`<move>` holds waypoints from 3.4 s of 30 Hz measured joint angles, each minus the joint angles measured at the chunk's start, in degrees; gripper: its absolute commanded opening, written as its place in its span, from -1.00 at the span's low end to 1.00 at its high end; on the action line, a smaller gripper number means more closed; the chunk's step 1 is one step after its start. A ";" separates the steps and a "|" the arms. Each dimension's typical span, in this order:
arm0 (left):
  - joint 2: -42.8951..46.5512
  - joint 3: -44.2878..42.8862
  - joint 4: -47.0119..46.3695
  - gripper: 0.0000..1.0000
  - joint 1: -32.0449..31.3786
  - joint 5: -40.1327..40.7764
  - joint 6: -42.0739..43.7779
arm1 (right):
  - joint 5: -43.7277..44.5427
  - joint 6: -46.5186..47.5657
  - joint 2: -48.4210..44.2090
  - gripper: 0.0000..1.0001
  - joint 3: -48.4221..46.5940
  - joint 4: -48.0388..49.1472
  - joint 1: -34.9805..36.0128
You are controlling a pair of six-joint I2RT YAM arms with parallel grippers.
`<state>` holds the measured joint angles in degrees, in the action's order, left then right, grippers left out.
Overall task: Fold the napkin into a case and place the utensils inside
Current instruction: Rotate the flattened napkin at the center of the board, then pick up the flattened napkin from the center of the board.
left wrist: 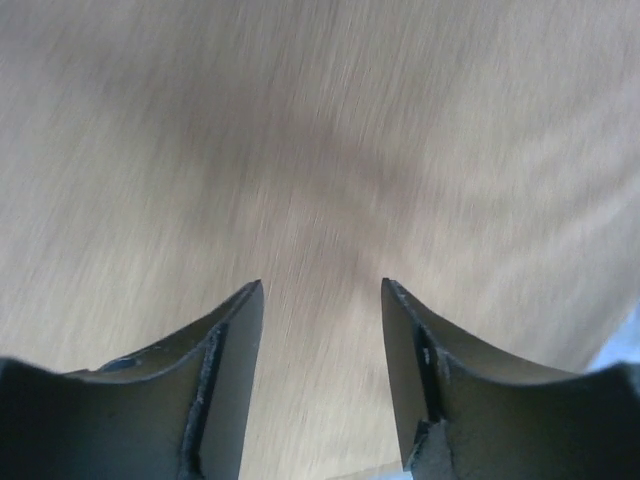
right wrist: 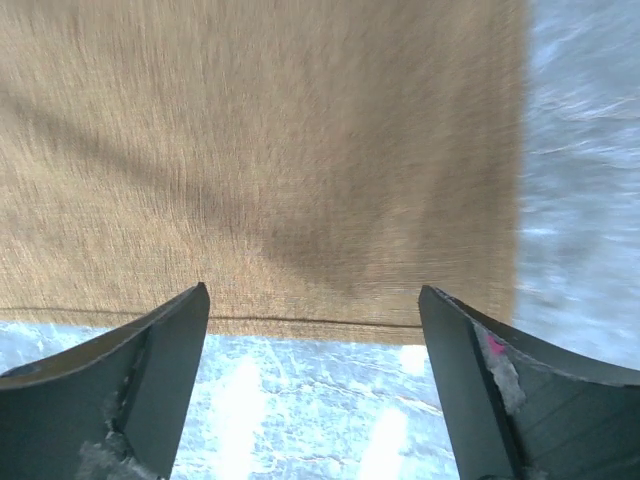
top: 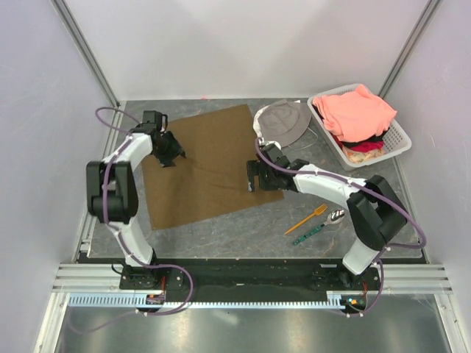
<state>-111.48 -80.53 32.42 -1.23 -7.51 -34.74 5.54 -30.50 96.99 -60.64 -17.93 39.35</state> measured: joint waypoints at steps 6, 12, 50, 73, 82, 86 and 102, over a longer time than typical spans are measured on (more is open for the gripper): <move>30.32 19.89 3.17 0.18 0.04 2.58 -3.69 | 6.82 -2.69 -4.44 0.83 -3.50 -7.85 -1.55; 57.72 35.82 11.15 0.73 0.24 7.78 -12.81 | 6.97 -4.66 -7.21 0.16 -2.27 -11.52 -8.35; 54.88 40.72 30.08 0.91 0.52 17.31 -39.06 | 12.63 -21.68 0.31 -0.33 3.87 -11.78 -4.24; 46.69 39.12 33.94 0.30 0.55 21.68 -42.05 | 9.77 -20.52 -2.67 -1.00 4.59 -8.79 -2.54; 40.59 39.01 33.14 0.13 3.65 21.84 -44.37 | 8.44 -20.28 -3.04 -1.00 4.70 -8.50 -2.56; 39.85 39.08 31.56 0.14 4.61 22.01 -44.50 | 8.09 -20.15 -3.21 -1.00 5.03 -8.07 -2.56; 35.74 40.74 23.71 0.13 6.99 24.59 -44.41 | 6.19 -19.17 -4.44 -1.00 7.15 -6.36 -4.48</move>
<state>-75.75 -39.79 56.14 5.76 17.08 -79.15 11.73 -49.67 92.55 -53.49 -24.29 34.87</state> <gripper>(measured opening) 0.575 0.019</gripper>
